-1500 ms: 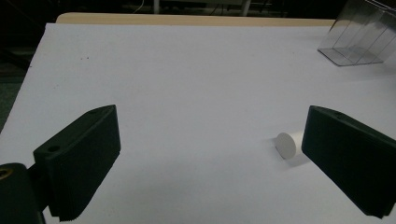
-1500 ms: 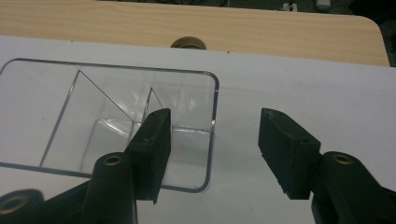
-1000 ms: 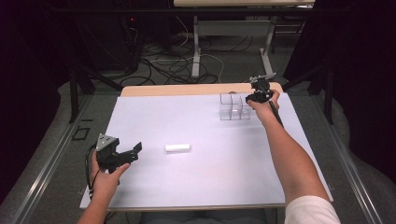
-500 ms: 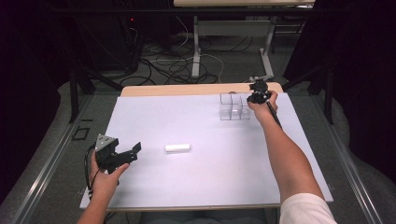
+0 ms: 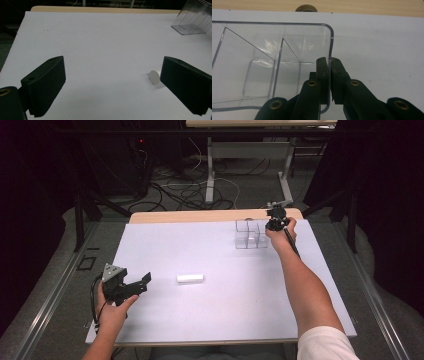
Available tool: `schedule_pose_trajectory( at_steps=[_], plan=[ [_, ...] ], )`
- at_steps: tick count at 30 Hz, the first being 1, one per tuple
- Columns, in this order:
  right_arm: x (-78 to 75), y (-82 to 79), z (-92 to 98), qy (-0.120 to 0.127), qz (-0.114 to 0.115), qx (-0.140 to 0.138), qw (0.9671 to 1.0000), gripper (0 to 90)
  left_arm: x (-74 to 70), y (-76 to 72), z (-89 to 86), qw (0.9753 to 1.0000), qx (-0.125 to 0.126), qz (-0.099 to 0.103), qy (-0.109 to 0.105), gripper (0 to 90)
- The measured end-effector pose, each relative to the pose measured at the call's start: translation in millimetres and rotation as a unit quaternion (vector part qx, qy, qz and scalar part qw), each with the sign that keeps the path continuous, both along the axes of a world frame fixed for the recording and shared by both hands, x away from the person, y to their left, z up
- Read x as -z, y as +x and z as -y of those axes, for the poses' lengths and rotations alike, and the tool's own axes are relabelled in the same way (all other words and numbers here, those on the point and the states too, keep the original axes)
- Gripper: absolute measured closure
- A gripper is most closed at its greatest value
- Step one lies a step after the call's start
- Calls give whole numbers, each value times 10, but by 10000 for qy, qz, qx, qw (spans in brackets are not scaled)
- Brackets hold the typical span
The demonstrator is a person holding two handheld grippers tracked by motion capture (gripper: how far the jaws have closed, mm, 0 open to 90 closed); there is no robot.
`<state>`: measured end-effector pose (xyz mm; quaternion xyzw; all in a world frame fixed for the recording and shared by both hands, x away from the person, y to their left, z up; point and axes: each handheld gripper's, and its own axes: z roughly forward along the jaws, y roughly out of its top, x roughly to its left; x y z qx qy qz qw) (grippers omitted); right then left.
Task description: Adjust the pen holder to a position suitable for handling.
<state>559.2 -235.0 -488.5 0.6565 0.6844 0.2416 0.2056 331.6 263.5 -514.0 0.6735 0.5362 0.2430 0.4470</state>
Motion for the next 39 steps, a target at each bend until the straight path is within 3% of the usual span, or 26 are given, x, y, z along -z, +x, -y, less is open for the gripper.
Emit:
schedule_pose_trajectory(
  at_steps=[9, 22, 25, 39],
  plan=[
    [-20, -18, -23, 41, -1, 157, 9999, 878, 1, 8, -11, 10000, -11, -18, 12, 68],
    [-114, -146, -63, 53, -110, 146, 9998, 878, 7, 16, -8, 10000, -24, -6, 19, 72],
    [-131, -236, -72, 172, -100, 50, 9998, 880, 10, 25, -2, 10000, 7, -25, 48, 72],
    [-142, -645, -143, 294, -130, -261, 9991, 876, 17, 56, -20, 10000, 46, 7, 32, 72]
  ],
)
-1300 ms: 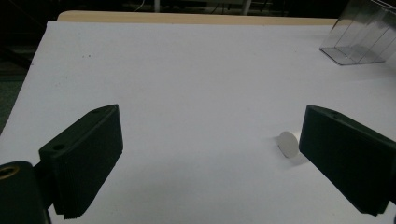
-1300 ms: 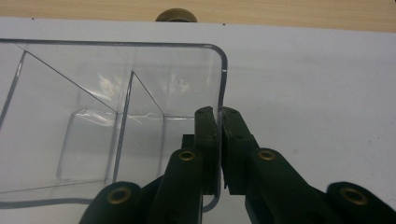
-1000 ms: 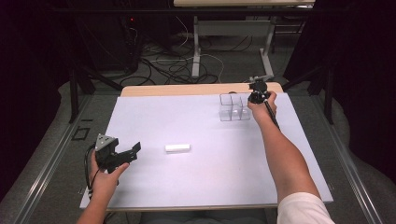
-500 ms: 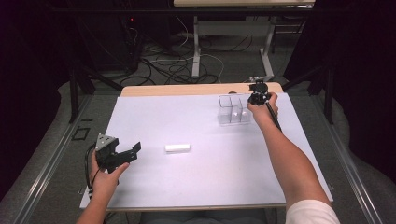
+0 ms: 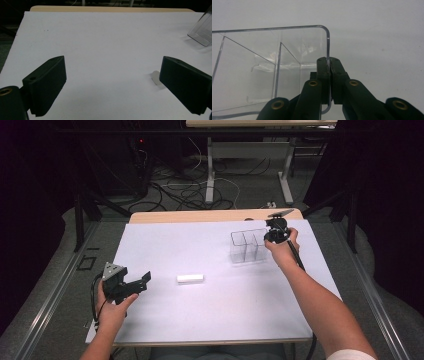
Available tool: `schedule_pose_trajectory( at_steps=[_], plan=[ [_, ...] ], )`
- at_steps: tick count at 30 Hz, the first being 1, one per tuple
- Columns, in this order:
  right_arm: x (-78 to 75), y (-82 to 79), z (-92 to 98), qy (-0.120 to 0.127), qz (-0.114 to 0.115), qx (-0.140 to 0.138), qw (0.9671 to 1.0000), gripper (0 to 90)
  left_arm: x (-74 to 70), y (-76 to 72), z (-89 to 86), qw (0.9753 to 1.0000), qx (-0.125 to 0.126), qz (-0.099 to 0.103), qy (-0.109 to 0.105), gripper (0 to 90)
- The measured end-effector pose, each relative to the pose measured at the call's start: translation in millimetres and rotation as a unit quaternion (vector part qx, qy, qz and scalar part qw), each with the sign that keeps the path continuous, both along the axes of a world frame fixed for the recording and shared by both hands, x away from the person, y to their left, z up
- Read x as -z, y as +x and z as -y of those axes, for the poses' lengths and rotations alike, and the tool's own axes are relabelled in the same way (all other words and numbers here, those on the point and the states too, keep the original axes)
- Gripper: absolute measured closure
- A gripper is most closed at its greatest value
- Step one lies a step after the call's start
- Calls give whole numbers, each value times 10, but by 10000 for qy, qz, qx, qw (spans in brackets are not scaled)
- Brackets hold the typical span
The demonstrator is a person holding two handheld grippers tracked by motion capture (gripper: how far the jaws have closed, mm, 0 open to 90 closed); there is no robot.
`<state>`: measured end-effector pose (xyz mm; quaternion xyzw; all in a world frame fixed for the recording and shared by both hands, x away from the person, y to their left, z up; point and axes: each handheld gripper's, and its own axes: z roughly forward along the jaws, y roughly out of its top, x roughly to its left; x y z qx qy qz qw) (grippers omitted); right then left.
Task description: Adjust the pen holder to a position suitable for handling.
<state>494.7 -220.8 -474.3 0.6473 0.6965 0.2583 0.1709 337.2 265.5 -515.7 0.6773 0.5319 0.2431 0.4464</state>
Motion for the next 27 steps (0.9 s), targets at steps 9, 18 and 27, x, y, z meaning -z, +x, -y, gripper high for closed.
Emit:
schedule_pose_trajectory(
  at_steps=[9, 18, 27],
  plan=[
    [52, -247, -18, -47, -127, -198, 9997, 871, -14, 7, 17, 10000, 35, 5, 13, 72],
    [101, -430, -80, -45, -162, -323, 9993, 871, -17, -8, 60, 10000, 56, 7, 11, 72],
    [130, -484, -58, 146, -112, -147, 9997, 858, -16, -17, 65, 10000, 63, 3, 34, 72]
  ],
)
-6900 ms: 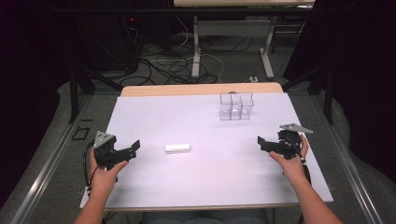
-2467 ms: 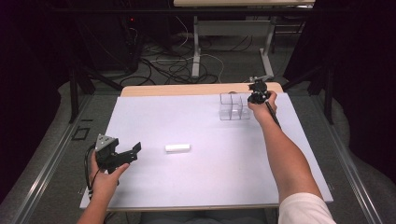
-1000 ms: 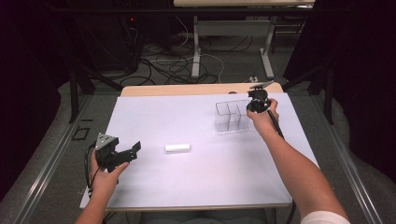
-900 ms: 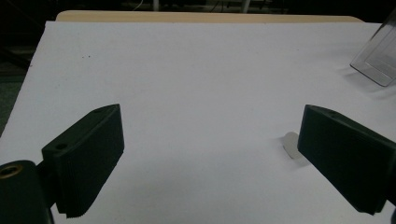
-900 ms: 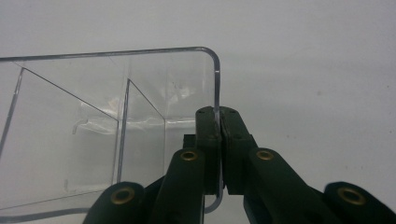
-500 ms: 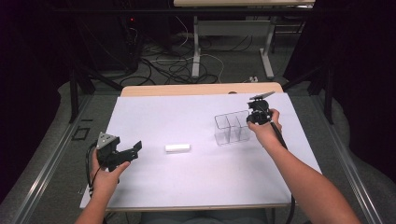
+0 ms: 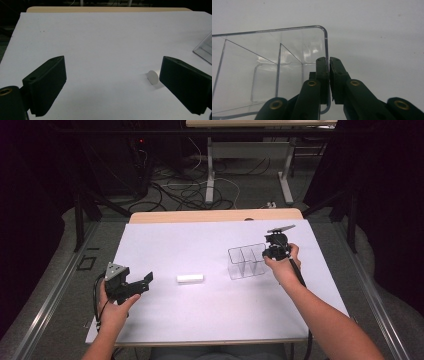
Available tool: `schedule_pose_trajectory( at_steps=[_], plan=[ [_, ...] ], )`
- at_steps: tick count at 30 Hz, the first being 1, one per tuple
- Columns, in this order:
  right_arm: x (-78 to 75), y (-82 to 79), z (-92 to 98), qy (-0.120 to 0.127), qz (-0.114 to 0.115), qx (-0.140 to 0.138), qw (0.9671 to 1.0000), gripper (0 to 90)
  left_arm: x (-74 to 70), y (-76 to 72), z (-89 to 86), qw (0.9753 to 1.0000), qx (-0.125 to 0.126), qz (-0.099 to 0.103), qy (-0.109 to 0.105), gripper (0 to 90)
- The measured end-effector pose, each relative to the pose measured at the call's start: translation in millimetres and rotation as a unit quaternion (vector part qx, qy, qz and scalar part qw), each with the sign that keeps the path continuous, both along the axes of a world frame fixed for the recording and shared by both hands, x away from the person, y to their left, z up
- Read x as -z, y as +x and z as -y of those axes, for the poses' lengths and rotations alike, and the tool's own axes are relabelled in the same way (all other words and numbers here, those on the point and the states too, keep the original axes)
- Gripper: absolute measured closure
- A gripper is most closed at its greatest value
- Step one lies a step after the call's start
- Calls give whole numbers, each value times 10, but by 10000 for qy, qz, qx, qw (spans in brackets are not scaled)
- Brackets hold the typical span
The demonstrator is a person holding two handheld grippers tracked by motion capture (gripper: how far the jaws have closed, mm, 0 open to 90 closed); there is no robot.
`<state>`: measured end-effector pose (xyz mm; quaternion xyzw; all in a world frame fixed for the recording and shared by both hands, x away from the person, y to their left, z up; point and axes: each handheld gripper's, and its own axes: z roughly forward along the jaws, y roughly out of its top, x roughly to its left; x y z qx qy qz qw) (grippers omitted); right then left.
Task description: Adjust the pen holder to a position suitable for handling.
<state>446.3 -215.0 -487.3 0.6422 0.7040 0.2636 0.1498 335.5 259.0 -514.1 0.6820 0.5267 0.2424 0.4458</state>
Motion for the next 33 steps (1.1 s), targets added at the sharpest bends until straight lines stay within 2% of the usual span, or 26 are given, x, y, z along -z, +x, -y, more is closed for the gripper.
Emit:
schedule_pose_trajectory(
  at_steps=[4, 7, 12, 15, 16, 21, 28, 32, 33],
  plan=[
    [0, 9, 57, 432, -118, 206, 9988, 818, -4, 0, -2, 10000, -2, 4, 9, 72],
    [-14, -2, 94, 722, -122, 255, 9970, 769, -6, 0, 0, 10000, -3, 12, 0, 72],
    [-55, -42, 75, 771, -27, 49, 9970, 626, 0, 7, 11, 10000, 13, 1, 32, 72],
    [-76, -63, 72, 735, 90, -65, 9972, 596, -2, 5, 20, 10000, 23, 8, 47, 73],
    [-102, -83, 68, 751, 206, -119, 9969, 577, -4, 4, 22, 10000, 21, 12, 45, 72],
    [-152, -122, 133, 846, 388, -167, 9955, 572, 1, -2, 17, 10000, 10, 15, 54, 72],
    [-206, -174, 246, 928, 638, -82, 9936, 604, -4, -12, 8, 10000, -5, 6, 59, 73],
    [-172, -222, 383, 1008, 751, 55, 9920, 719, -5, -12, 10, 10000, -5, 5, 57, 73],
    [-159, -236, 400, 958, 794, 120, 9922, 751, -5, -12, 11, 10000, -2, -4, 61, 73]
  ],
)
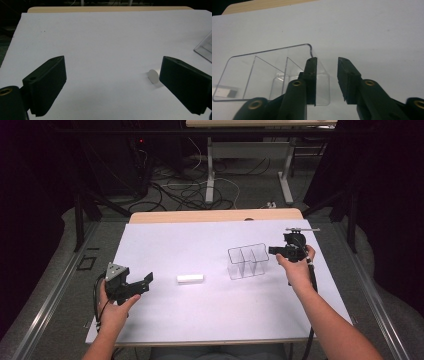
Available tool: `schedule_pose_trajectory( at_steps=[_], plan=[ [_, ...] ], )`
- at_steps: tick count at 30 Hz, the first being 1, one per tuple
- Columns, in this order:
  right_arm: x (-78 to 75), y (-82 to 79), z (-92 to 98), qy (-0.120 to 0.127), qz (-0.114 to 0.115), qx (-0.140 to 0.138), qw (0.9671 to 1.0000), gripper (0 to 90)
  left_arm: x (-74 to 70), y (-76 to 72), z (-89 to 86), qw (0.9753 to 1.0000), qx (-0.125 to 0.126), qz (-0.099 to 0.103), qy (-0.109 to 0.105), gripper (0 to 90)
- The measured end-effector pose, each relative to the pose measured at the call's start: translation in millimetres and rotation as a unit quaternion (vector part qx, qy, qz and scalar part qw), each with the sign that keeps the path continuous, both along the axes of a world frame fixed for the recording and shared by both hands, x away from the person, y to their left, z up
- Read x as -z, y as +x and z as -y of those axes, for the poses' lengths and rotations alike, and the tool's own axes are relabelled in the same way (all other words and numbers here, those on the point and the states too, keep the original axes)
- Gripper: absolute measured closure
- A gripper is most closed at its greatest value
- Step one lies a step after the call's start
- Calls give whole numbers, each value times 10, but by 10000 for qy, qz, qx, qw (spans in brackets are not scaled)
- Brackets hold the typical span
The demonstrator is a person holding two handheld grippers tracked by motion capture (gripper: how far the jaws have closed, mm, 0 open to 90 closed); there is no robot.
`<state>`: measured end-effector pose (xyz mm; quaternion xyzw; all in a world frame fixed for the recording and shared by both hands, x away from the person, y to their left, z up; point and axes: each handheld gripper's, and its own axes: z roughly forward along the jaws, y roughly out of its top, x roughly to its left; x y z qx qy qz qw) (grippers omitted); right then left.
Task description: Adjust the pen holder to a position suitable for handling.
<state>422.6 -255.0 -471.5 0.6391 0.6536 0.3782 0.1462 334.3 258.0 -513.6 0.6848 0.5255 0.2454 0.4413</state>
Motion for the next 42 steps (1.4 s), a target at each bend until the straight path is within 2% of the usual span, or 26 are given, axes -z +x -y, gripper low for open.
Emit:
schedule_pose_trajectory(
  at_steps=[3, 7, 9, 10, 13, 17, 18, 19, 20, 22, 42],
  plan=[
    [59, -47, 55, -239, 224, 142, 9994, 846, 1, 3, 5, 10000, 1, 9, 9, 73],
    [205, -72, 58, -398, 152, 240, 9988, 900, 4, 7, 13, 10000, 17, -8, 17, 73],
    [249, -67, 52, -453, 123, 214, 9987, 900, 5, 9, 19, 10000, 21, 2, 11, 73],
    [319, -65, 26, -437, 36, 188, 9989, 900, 4, 10, 22, 10000, 21, 2, 16, 73],
    [393, -68, -40, -354, -27, 25, 9994, 900, 8, 13, 25, 10000, 19, -7, 18, 74],
    [418, -80, -144, -451, -20, -136, 9989, 900, 9, 12, 20, 10000, 16, -7, 18, 74],
    [418, -91, -199, -617, 48, -189, 9979, 900, 8, 11, 18, 10000, 17, -10, 17, 74],
    [417, -97, -227, -531, -4, -194, 9984, 900, 7, 9, 17, 10000, 14, 1, 13, 74],
    [418, -105, -249, -547, -61, -194, 9983, 900, 6, 6, 15, 10000, 16, 2, 22, 74],
    [425, -108, -294, -605, -28, -211, 9979, 900, 2, 3, 11, 10000, 13, -5, 32, 74],
    [455, -79, -783, -463, -77, -614, 9970, 900, 8, 9, 24, 10000, 32, -14, 35, 76]
  ],
)
